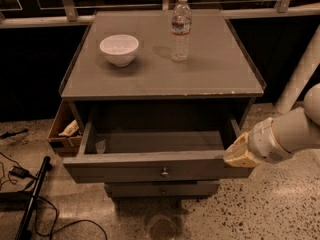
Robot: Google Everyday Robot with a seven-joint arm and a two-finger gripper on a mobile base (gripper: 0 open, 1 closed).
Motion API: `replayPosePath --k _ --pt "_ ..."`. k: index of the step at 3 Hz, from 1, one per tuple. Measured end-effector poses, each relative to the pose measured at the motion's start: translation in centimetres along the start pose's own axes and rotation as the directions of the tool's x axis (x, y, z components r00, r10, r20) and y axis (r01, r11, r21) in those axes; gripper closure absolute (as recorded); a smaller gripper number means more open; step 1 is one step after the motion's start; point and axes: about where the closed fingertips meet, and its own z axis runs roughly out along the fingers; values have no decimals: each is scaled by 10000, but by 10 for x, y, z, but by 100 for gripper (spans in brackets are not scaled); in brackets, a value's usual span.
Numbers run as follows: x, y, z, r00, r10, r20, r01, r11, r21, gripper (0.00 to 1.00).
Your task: Close top drawer
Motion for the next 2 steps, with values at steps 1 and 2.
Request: replayPosePath --k 1,2 --pt "8 8 9 9998 -212 -4 212 9997 97 100" --pt "24 19 38 9985 -457 286 455 9989 94 100"
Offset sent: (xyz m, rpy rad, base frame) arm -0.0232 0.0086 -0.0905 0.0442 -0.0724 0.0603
